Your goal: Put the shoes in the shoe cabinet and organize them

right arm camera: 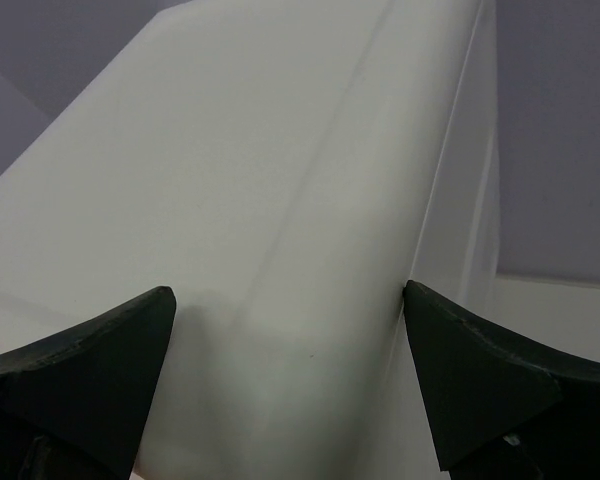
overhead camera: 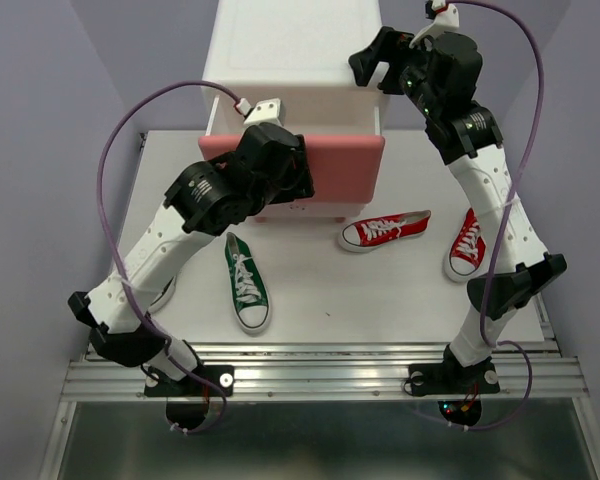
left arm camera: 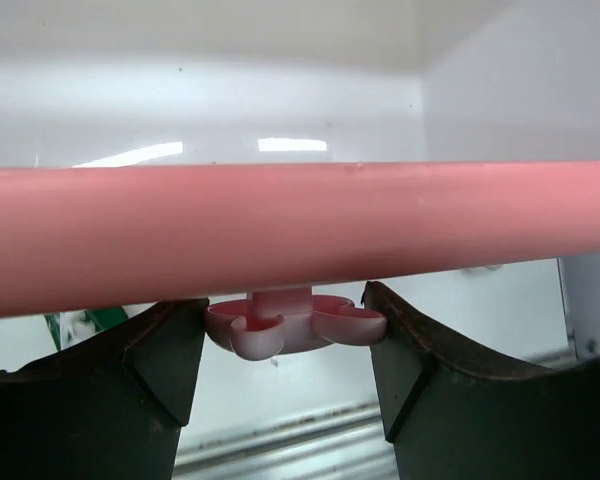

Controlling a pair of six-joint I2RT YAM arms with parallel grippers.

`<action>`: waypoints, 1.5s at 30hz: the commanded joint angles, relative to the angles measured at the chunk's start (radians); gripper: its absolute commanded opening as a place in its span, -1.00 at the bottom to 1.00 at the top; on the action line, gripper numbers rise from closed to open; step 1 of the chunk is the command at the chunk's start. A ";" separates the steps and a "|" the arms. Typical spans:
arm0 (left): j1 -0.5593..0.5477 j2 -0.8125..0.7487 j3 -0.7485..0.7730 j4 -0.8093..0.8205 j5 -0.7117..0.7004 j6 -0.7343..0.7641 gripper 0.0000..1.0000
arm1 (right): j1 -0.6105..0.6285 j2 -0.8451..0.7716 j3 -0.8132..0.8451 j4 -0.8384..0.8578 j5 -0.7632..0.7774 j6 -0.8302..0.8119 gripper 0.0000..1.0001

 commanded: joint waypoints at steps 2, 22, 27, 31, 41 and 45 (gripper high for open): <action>-0.083 -0.113 -0.027 -0.153 0.165 -0.158 -0.93 | 0.020 0.044 -0.044 -0.158 -0.052 0.026 1.00; -0.308 -0.279 -0.214 -0.153 0.412 -0.435 -0.86 | 0.020 0.064 -0.063 -0.166 -0.021 -0.003 1.00; -0.330 -0.300 -0.232 -0.154 0.412 -0.458 -0.70 | 0.020 0.057 -0.074 -0.169 -0.011 -0.011 1.00; -0.334 -0.326 -0.260 -0.154 0.441 -0.463 -0.35 | 0.020 0.055 -0.080 -0.169 -0.008 -0.010 1.00; -0.337 -0.343 -0.252 -0.154 0.427 -0.437 0.97 | 0.020 0.049 -0.086 -0.175 0.006 -0.010 1.00; -0.337 -0.369 -0.257 -0.153 0.405 -0.475 0.97 | 0.020 0.041 -0.101 -0.174 0.003 -0.008 1.00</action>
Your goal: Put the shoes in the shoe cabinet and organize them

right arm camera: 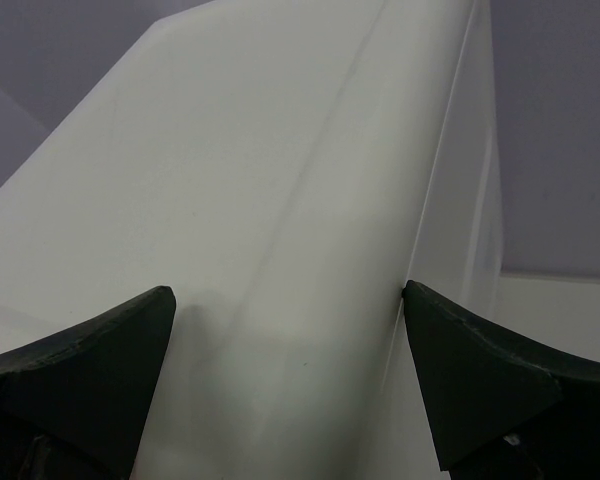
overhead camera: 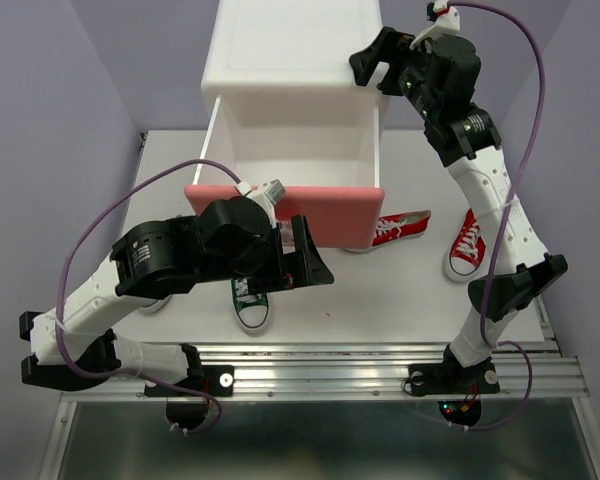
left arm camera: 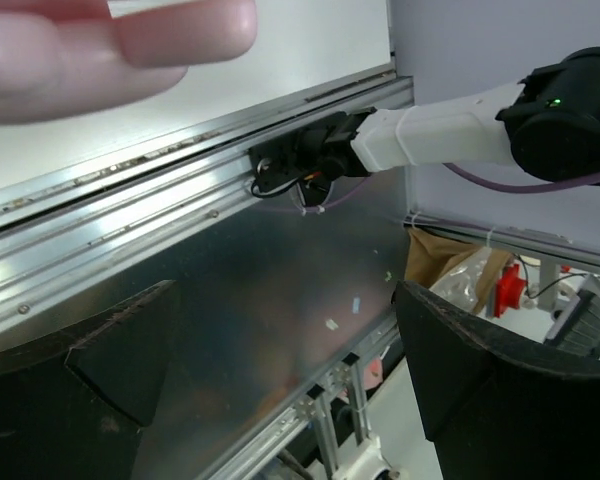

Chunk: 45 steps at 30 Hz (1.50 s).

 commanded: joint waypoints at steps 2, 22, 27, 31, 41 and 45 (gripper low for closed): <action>-0.001 -0.042 0.036 0.010 0.022 -0.051 0.97 | 0.020 0.044 -0.073 -0.198 -0.033 -0.040 1.00; -0.007 0.004 0.417 0.176 -0.366 -0.011 0.97 | 0.020 0.042 -0.094 -0.196 -0.023 -0.052 1.00; -0.007 0.024 0.412 0.399 -0.513 0.133 0.97 | 0.020 0.037 -0.100 -0.198 -0.023 -0.042 1.00; -0.002 0.072 0.478 0.556 -0.682 0.300 0.97 | 0.020 0.039 -0.090 -0.205 -0.023 -0.037 1.00; 0.204 0.085 0.472 0.491 -0.845 0.217 0.98 | 0.020 0.056 -0.053 -0.219 -0.024 0.004 1.00; 0.476 0.150 0.494 0.472 -0.562 0.196 0.97 | 0.020 0.053 -0.051 -0.221 -0.024 0.004 1.00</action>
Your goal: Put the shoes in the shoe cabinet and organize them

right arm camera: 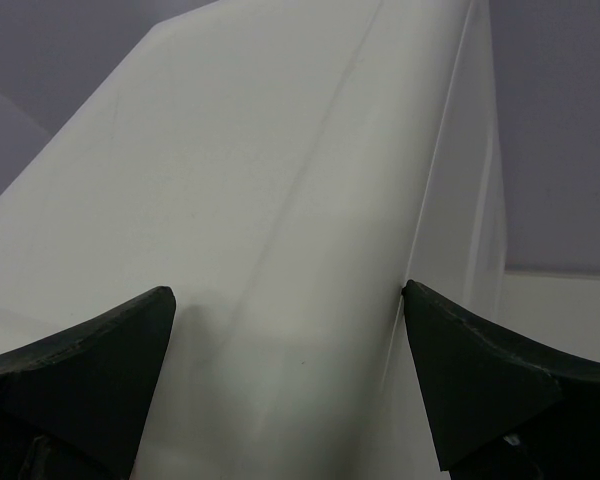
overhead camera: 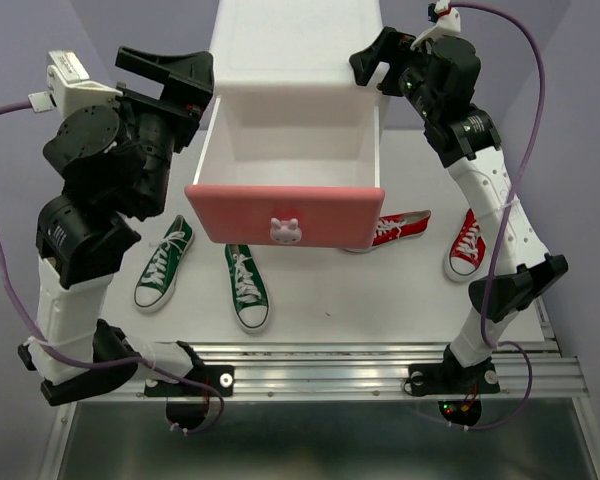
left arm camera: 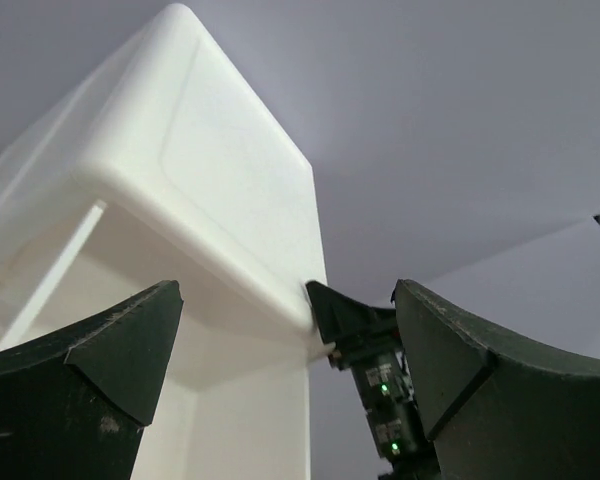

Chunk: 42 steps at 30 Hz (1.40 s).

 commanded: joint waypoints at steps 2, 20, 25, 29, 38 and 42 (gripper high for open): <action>0.303 0.082 0.039 -0.006 0.232 -0.020 0.97 | 0.020 0.058 -0.034 -0.238 -0.029 -0.017 1.00; 0.866 -0.014 -0.338 -0.117 0.573 -0.011 0.97 | 0.020 0.090 0.226 -0.270 0.198 -0.001 1.00; 0.866 -0.057 -0.416 -0.134 0.610 -0.035 0.97 | 0.020 0.077 0.272 -0.220 0.307 0.038 1.00; 0.866 -0.085 -0.483 -0.184 0.616 -0.054 0.97 | 0.009 0.038 0.237 -0.120 0.466 0.031 1.00; 0.866 -0.108 -0.547 -0.236 0.642 -0.035 0.97 | -0.210 -0.029 0.096 -0.260 0.363 0.251 1.00; 0.868 -0.111 -0.579 -0.232 0.648 -0.035 0.97 | -0.210 -0.026 0.088 -0.446 0.469 0.247 1.00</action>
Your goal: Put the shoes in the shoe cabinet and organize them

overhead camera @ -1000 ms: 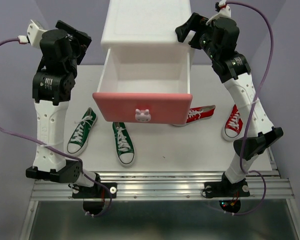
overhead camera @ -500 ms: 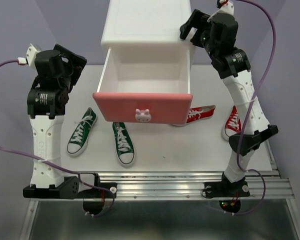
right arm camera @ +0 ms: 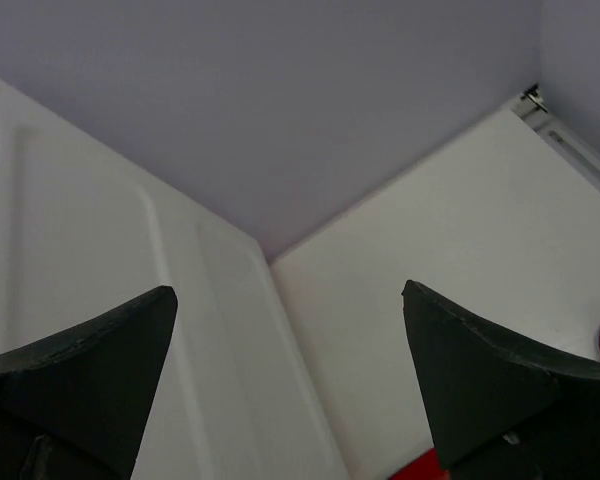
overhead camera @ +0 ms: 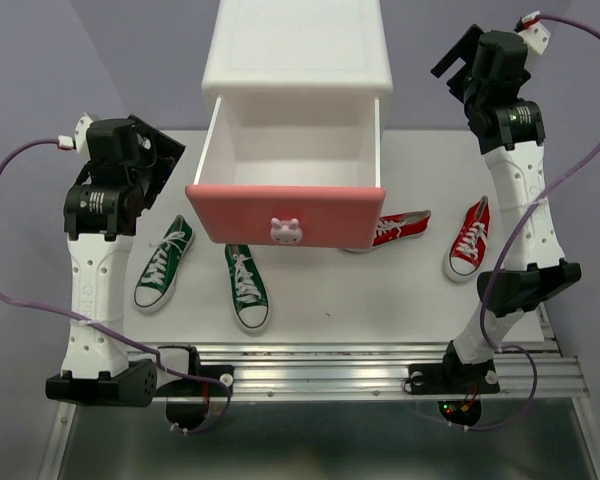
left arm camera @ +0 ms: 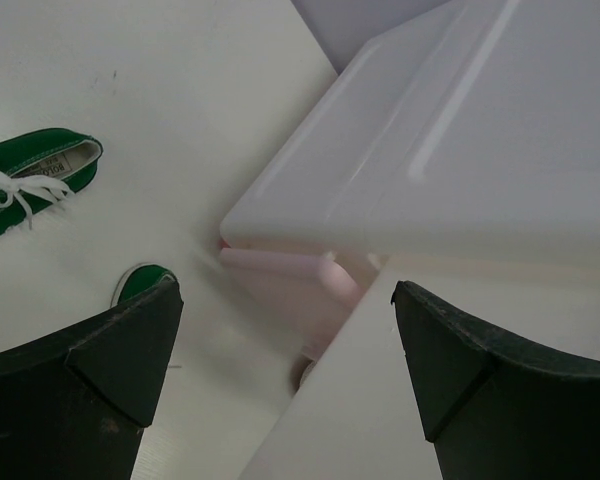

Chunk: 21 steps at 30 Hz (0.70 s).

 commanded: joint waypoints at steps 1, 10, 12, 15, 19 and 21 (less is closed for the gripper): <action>0.001 -0.026 -0.042 0.002 0.010 0.011 0.97 | 0.004 -0.017 0.009 -0.289 0.098 0.074 1.00; 0.001 -0.041 -0.107 -0.027 0.030 0.056 0.97 | 0.004 -0.035 -0.265 -0.629 -0.021 0.421 1.00; 0.003 -0.031 -0.102 -0.047 0.035 0.071 0.97 | 0.004 -0.040 -0.338 -0.614 -0.045 0.440 1.00; 0.001 -0.026 -0.108 -0.051 0.056 0.083 0.97 | 0.014 0.017 -0.357 -0.630 -0.069 0.456 1.00; 0.001 -0.024 -0.128 -0.048 0.067 0.089 0.97 | 0.050 0.075 -0.409 -0.549 -0.131 0.482 1.00; 0.001 -0.023 -0.139 -0.045 0.075 0.086 0.97 | 0.062 0.103 -0.454 -0.515 -0.132 0.535 1.00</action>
